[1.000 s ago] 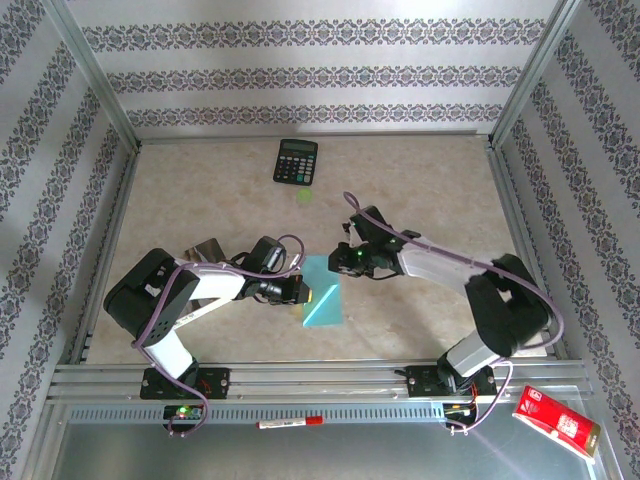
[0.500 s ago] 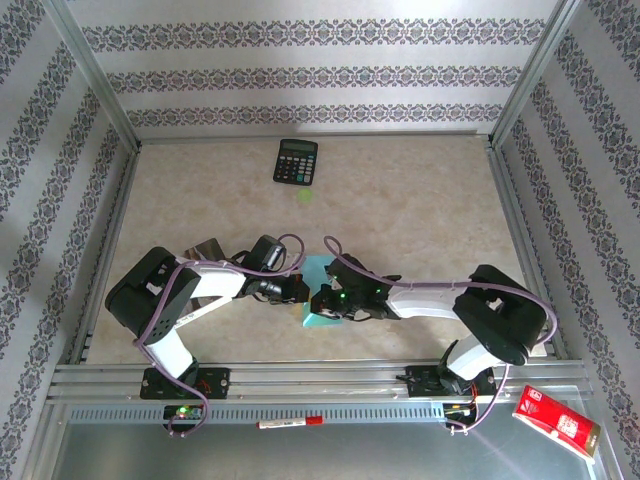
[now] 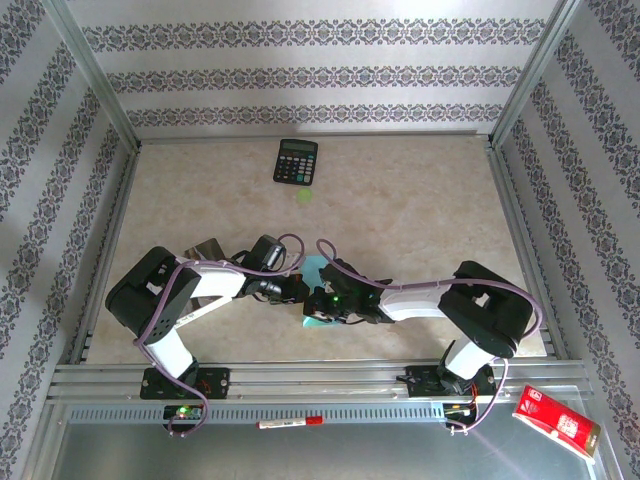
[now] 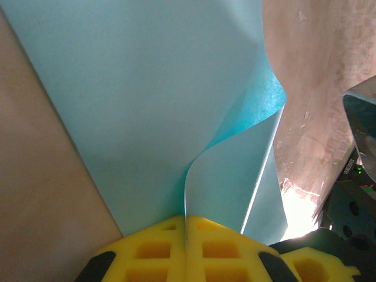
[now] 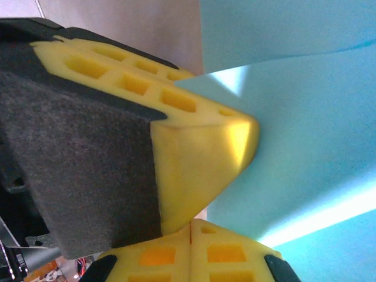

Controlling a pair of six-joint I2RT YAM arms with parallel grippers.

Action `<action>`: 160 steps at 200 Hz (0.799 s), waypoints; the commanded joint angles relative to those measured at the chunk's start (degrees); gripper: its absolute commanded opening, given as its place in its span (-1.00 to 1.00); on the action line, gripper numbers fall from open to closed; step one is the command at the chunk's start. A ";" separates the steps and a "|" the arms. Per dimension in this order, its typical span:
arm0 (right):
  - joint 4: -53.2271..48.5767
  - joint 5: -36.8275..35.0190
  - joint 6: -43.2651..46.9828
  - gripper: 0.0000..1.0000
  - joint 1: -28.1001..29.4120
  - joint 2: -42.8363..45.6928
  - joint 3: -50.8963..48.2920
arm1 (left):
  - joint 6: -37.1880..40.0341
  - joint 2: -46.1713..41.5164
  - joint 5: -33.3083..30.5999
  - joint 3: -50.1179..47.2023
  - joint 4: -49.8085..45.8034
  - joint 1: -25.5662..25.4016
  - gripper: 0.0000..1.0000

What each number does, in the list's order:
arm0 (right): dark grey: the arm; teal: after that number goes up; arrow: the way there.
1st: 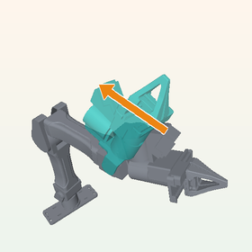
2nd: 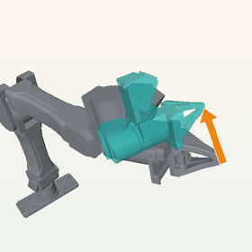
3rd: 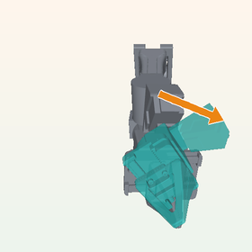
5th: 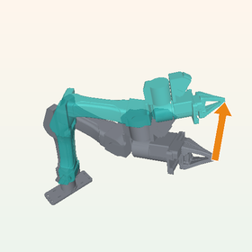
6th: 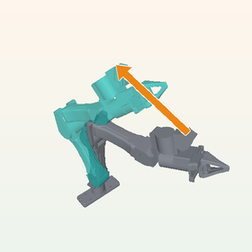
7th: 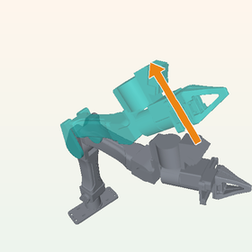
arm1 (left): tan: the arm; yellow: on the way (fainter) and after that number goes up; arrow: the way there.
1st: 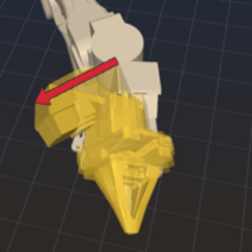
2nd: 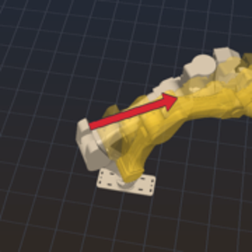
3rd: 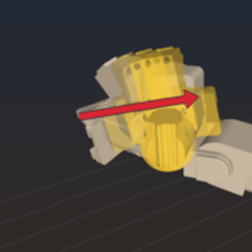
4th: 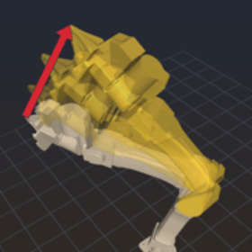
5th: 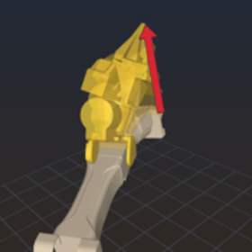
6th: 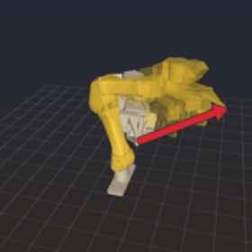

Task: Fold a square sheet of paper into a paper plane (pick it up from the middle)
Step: Fold the triangle a second time at the center of the table.

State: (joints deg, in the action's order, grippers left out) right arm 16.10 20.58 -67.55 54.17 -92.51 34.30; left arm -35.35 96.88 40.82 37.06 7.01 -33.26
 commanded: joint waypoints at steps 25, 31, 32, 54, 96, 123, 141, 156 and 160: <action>1.86 -1.60 -0.74 -1.00 0.74 -2.27 -1.14 | 0.19 4.19 -5.99 -1.05 -4.95 0.11 -1.00; 2.01 -1.59 -0.76 -1.00 0.71 -2.47 -1.25 | 0.20 4.19 -6.01 -1.11 -4.89 0.11 -1.00; 2.05 -1.59 -0.75 -1.00 0.74 -2.48 -1.30 | 0.20 4.19 -6.01 -1.11 -4.89 0.07 -1.00; 2.53 -1.75 -0.74 -1.00 0.76 -3.18 -1.76 | 0.20 4.44 -6.14 -1.11 -4.91 0.05 -1.00; 3.68 -1.86 -1.17 -1.00 1.01 -4.11 -2.87 | 0.23 4.97 -6.41 -1.02 -5.01 -0.02 -1.00; 4.12 -1.95 -1.72 -1.00 1.52 -3.23 -3.72 | 0.40 5.14 -6.88 -0.78 -5.74 0.03 -1.00; 3.96 -1.86 -1.80 -1.00 2.11 -2.51 -4.03 | 0.52 5.33 -7.41 -0.74 -6.23 0.00 -1.00; 4.01 -1.81 -2.09 -1.00 2.58 -2.16 -4.31 | 0.50 5.51 -7.50 -0.74 -6.36 0.02 -1.00; 3.95 -1.85 -2.15 -1.00 2.77 -2.07 -4.40 | 0.46 5.47 -7.53 -0.76 -6.39 0.03 -1.00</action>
State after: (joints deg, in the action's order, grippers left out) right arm 22.09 19.07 -68.95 55.24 -94.87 31.68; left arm -35.59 97.41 41.04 37.89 5.91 -33.26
